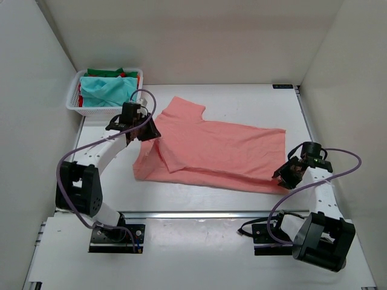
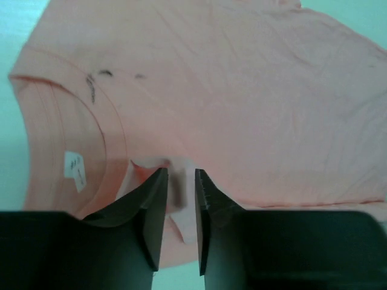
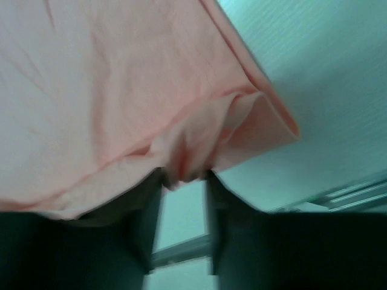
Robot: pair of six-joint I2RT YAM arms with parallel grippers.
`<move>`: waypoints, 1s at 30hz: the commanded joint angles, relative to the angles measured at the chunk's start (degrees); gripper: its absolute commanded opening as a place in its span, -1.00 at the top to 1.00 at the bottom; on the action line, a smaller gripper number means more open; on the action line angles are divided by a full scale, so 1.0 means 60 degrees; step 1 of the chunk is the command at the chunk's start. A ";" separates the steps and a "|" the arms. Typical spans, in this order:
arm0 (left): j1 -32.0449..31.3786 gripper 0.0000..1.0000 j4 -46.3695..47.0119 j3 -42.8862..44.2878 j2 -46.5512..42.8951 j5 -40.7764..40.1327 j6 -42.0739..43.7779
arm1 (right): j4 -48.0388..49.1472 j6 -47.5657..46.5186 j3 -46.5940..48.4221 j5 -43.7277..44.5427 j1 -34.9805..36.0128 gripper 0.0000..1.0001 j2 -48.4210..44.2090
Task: Fold and stack the t-shirts
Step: Fold the flattened tshirt in 1/3 of the way
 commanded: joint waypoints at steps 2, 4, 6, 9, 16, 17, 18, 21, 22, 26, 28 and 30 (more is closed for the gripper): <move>0.0250 0.21 0.0406 0.1119 0.0559 -0.0226 0.0066 | 0.1105 0.1100 -0.0105 0.0107 -0.0233 -0.19 -0.0410; 0.0265 0.02 0.0465 0.1324 0.0721 -0.0168 0.0037 | 0.1324 0.1306 -0.0119 0.0560 -0.0161 -0.64 -0.0673; 0.0367 -0.03 0.0422 0.1487 0.0839 -0.0095 0.0095 | 0.1413 0.1351 -0.0060 0.0794 -0.0175 -0.98 -0.0704; 0.0266 -0.01 0.0144 0.1503 0.0781 -0.0036 0.0358 | 0.1341 0.1205 0.0115 0.0971 0.0058 -0.98 -0.0660; -0.0247 0.05 -0.0135 -0.0925 -0.0317 -0.0460 0.0594 | 0.1412 0.0369 0.0423 0.1425 0.1858 -0.80 0.0613; -0.0291 0.08 -0.0223 -0.1090 -0.0376 -0.0664 0.0521 | 0.1486 0.0253 0.0336 0.1441 0.2108 -0.76 0.0745; -0.0524 0.09 -0.0180 -0.1410 -0.0420 -0.0912 0.0491 | 0.1501 0.0165 0.0277 0.1876 0.2226 -0.75 0.0950; -0.0788 0.12 -0.0238 -0.1983 -0.0231 -0.1324 0.0199 | 0.1604 -0.0186 0.0233 0.2026 0.2243 -0.84 0.1521; -0.0862 0.12 -0.0340 -0.2086 -0.0187 -0.1412 0.0053 | 0.1676 -0.0246 0.0175 0.2099 0.2242 -0.85 0.1697; -0.1111 0.17 -0.0867 -0.2350 0.0106 -0.1647 -0.0241 | 0.1910 -0.0743 0.0218 0.1749 0.1804 -0.90 0.2224; -0.1345 0.17 -0.1028 -0.2540 0.0165 -0.1662 -0.0415 | 0.2028 -0.0905 0.0320 0.1748 0.1832 -0.91 0.2488; -0.1535 0.17 -0.1102 -0.2876 0.0020 -0.1618 -0.0562 | 0.2232 -0.1343 0.0438 0.1589 0.1701 -0.91 0.2941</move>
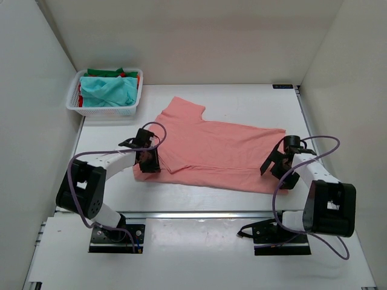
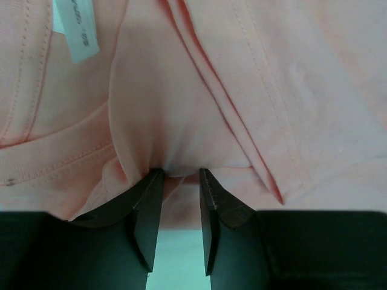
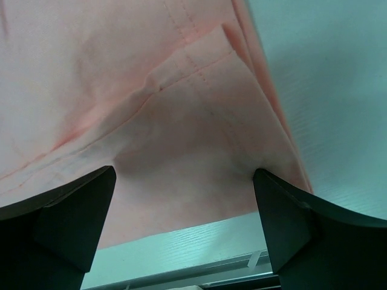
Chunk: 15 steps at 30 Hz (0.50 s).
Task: Fold and stack the t-shirts
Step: Fold the flattened tshirt in 1/3 of the way
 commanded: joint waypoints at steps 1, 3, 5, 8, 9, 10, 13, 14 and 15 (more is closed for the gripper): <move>-0.0439 0.17 -0.0352 -0.0608 -0.0239 -0.0147 -0.0472 | 0.0493 -0.0794 0.0441 -0.0063 -0.0125 -0.92 0.0771; -0.0528 0.16 -0.0293 -0.1093 -0.0546 -0.0001 -0.0765 | 0.0493 -0.1290 0.0777 -0.0034 -0.0140 -0.94 0.1402; -0.0704 0.18 -0.0308 -0.1705 -0.0883 -0.0073 -0.1058 | 0.0376 -0.1498 0.1275 0.0009 -0.0037 -0.95 0.2104; -0.0675 0.20 -0.0439 -0.2438 -0.1659 -0.0102 -0.1395 | 0.0287 -0.1995 0.1803 -0.0078 0.0343 -0.98 0.2779; -0.0646 0.21 -0.0541 -0.2586 -0.2096 -0.0189 -0.1512 | 0.0229 -0.2098 0.1950 -0.0064 0.0532 -0.98 0.2883; -0.0602 0.23 -0.0687 -0.2849 -0.2593 -0.0306 -0.1586 | 0.0112 -0.2186 0.2140 0.0009 0.0723 -0.98 0.3116; -0.0602 0.27 -0.1054 -0.3319 -0.3911 -0.0424 -0.2038 | 0.0140 -0.2158 0.2201 -0.0353 0.1090 -0.98 0.3192; -0.0645 0.32 -0.1301 -0.3334 -0.4366 -0.0410 -0.2215 | 0.0184 -0.2041 0.2070 -0.0472 0.1381 -1.00 0.3133; -0.0631 0.34 -0.1507 -0.3378 -0.4559 -0.0656 -0.2405 | 0.0141 -0.1968 0.2054 -0.0575 0.1500 -0.98 0.3031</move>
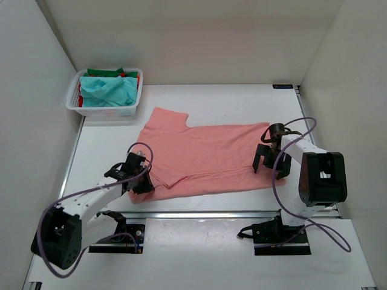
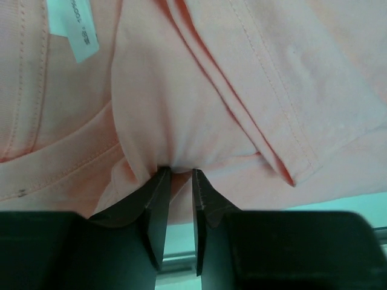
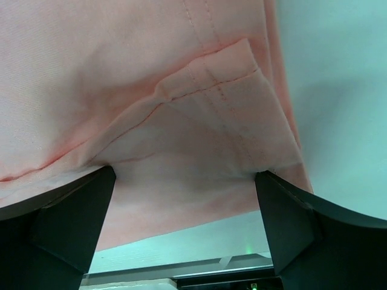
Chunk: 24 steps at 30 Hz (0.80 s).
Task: Fold and stack the t-shirts
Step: Fold the flattened tshirt in 1/3 of the way
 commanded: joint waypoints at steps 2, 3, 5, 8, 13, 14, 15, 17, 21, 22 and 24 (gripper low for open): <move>0.0123 0.36 -0.1679 -0.0253 -0.1429 -0.0728 -0.0848 | 0.1074 0.0186 -0.0449 -0.0864 0.0947 -0.98 -0.0055; 0.0269 0.37 -0.1798 -0.0209 -0.1650 -0.0729 -0.0849 | 0.0987 0.0245 -0.0508 -0.0778 0.1081 -0.98 -0.0129; 0.0489 0.33 -0.2032 0.0067 -0.2192 -0.0583 -0.0747 | 0.0680 0.0173 -0.0363 -0.0281 0.1491 -0.98 -0.0348; 0.0680 0.28 -0.2339 0.1297 -0.2006 -0.0450 -0.0221 | 0.0080 -0.0177 0.0293 0.0831 0.1653 -0.98 -0.0949; 0.0592 0.12 -0.2708 0.4574 -0.0366 -0.0334 0.0775 | -0.0698 -0.0807 0.1730 0.1509 0.1596 -0.99 -0.2265; 0.0549 0.10 -0.2664 0.4842 0.0101 -0.0276 0.0879 | -0.0728 -0.0852 0.1819 0.1160 0.1319 -1.00 -0.2399; 0.0548 0.08 -0.2548 0.5410 0.0569 -0.0290 0.1010 | -0.0496 -0.0998 0.1878 0.0881 0.0954 -0.98 -0.2560; 0.0607 0.04 -0.2197 0.6509 0.1766 -0.0566 0.1390 | -0.0071 -0.1290 0.2097 0.0353 0.0469 -0.90 -0.2358; 0.0798 -0.07 -0.2077 0.8664 0.4228 -0.1356 0.2080 | 0.0136 -0.1308 0.3224 -0.0029 0.0072 1.00 -0.0777; 0.0856 -0.13 -0.2107 0.9408 0.5034 -0.1591 0.2226 | 0.0252 -0.1321 0.3560 -0.0073 0.0071 1.00 -0.0310; 0.0914 -0.16 -0.2180 1.0656 0.6322 -0.1987 0.2374 | 0.0457 -0.1292 0.4002 -0.0030 0.0086 0.91 0.0337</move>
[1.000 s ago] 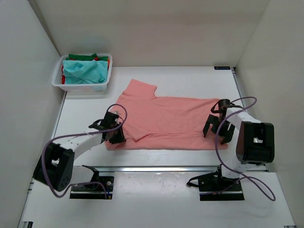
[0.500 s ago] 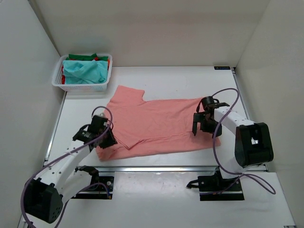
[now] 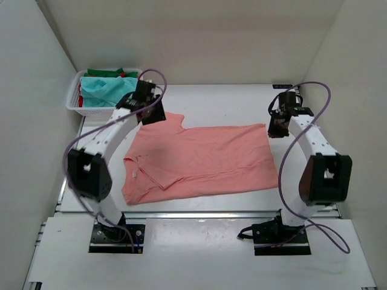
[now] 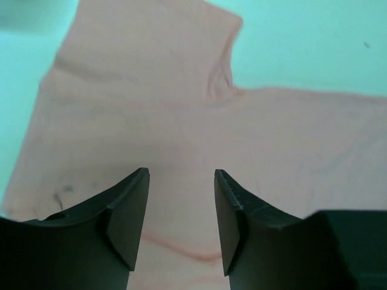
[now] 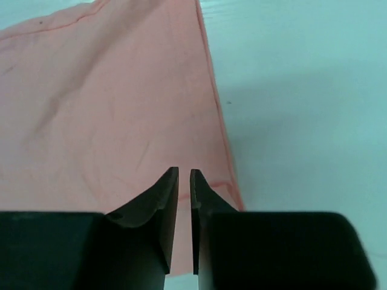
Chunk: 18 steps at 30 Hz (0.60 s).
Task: Fold and stack the t-shirts
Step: Fold the flattened tshirt in 1/3 of the way
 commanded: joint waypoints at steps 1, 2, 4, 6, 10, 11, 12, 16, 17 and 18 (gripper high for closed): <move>0.0208 -0.19 -0.0046 0.1961 0.2072 -0.0950 0.0770 | 0.0541 -0.0090 0.0680 -0.0263 0.0042 0.74 0.1164; 0.0237 -0.24 -0.0060 0.2708 0.2834 -0.1024 0.0902 | 0.0572 -0.0003 0.0928 -0.0292 0.0042 0.40 0.1487; 0.0369 -0.34 -0.0162 0.3749 0.3831 -0.1126 0.0918 | 0.0966 0.0086 0.1294 -0.0350 0.0043 0.17 0.1956; 0.0428 -0.38 -0.0192 0.5010 0.4685 -0.1273 0.0992 | 0.1012 0.0130 0.1749 -0.0409 0.0042 0.08 0.2659; 0.0779 -0.44 0.0042 0.6376 0.6105 -0.1303 0.0991 | 0.0997 0.0261 0.2877 -0.0336 0.0042 -0.03 0.3642; 0.0838 -0.44 0.0100 0.6712 0.6384 -0.1332 0.0962 | 0.0997 0.0247 0.3111 -0.0307 0.0071 -0.06 0.3832; 0.0925 -0.44 0.0130 0.7020 0.6503 -0.1463 0.0919 | 0.1041 0.0247 0.3331 -0.0307 0.0042 -0.10 0.4037; 0.1101 -0.54 -0.0015 0.7753 0.7424 -0.1713 0.0904 | 0.0968 0.0262 0.3962 -0.0307 -0.0236 -0.30 0.4639; 0.1145 -0.56 -0.0118 0.8089 0.7731 -0.1684 0.0918 | 0.0881 0.0334 0.4137 -0.0249 -0.0251 -0.30 0.4843; 0.1189 -0.58 -0.0366 0.8440 0.8039 -0.1698 0.0875 | 0.0909 0.0277 0.4255 -0.0248 -0.0295 -0.31 0.4990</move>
